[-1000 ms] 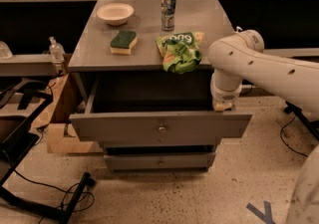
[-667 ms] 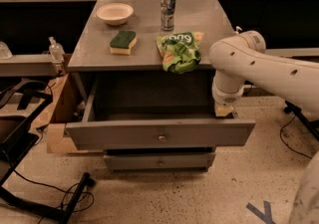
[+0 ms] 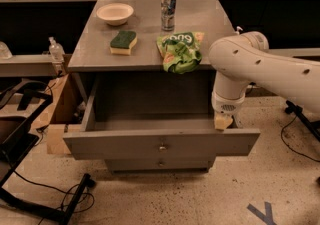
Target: Open top drawer
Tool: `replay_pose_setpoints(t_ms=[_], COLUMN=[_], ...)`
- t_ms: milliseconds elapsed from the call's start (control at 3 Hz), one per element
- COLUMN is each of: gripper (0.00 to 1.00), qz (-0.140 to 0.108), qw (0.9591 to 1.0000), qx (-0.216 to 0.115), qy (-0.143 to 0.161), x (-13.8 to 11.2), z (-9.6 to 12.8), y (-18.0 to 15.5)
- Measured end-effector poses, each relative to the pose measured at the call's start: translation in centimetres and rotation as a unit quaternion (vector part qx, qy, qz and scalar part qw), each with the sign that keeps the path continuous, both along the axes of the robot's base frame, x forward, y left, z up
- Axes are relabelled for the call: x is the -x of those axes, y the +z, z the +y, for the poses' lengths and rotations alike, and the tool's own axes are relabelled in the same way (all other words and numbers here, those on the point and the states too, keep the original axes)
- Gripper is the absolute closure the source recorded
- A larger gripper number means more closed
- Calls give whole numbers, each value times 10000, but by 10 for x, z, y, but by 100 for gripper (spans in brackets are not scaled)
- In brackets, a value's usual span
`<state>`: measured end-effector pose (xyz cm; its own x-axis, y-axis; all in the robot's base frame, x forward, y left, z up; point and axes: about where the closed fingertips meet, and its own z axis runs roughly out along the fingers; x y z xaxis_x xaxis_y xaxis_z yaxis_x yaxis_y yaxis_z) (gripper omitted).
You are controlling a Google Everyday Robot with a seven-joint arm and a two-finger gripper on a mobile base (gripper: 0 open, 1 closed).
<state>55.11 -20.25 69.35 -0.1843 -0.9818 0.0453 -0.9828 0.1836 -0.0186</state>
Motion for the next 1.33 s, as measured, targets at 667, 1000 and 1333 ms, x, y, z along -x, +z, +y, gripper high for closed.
replay_pose_setpoints(t_ms=[667,1000,1333], gripper=[100,100,100], qz=[252,249,249], qw=[9950,9916,9916], qx=[-636,-805,-805], qy=[-728,-982,-982], x=[42,62,62], z=[28,38,38], y=[1,-3,-3])
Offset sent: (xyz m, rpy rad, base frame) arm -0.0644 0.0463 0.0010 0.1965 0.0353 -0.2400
